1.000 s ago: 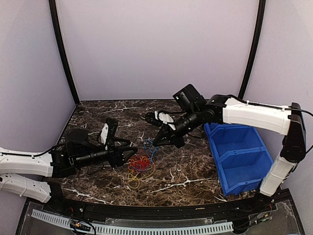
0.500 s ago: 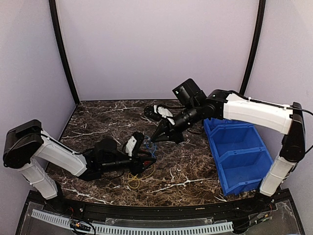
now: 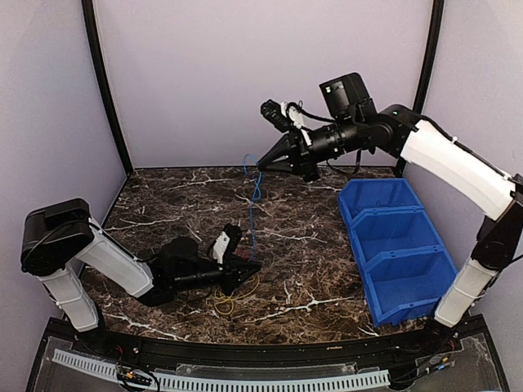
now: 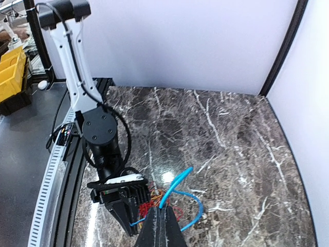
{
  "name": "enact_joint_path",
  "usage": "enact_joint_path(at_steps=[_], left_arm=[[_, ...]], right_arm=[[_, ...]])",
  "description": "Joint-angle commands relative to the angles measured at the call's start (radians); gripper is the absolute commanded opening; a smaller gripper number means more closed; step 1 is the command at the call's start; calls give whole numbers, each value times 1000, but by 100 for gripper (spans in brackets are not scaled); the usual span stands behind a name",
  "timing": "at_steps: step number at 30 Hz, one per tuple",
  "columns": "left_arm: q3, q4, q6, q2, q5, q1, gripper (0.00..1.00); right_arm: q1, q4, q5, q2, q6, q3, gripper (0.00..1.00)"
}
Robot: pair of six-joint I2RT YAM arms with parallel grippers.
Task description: Untangle the cables
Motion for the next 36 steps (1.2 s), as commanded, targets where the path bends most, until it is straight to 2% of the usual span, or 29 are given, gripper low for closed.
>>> enact_joint_path(at_steps=[1, 6, 10, 18, 26, 28, 31, 36], left_arm=[[-18, 22, 0, 46, -45, -5, 8], [5, -4, -5, 72, -70, -5, 15], [25, -31, -2, 85, -86, -4, 15], [26, -36, -5, 84, -90, -2, 13], [28, -52, -22, 84, -113, 4, 13], [42, -89, -34, 83, -140, 4, 17], [53, -121, -35, 84, -155, 7, 31], [49, -137, -30, 73, -166, 7, 38]], right_arm=[[-35, -27, -28, -47, -3, 110, 0], [-69, -53, -42, -62, -2, 209, 0], [-96, -67, -36, -79, -9, 299, 0], [-239, -34, -79, -95, 29, 442, 0], [-342, 18, -73, -115, 80, 472, 0], [-358, 28, -76, -114, 71, 482, 0], [-379, 42, -25, -95, 47, 526, 0], [-456, 109, -30, -76, 94, 553, 0]])
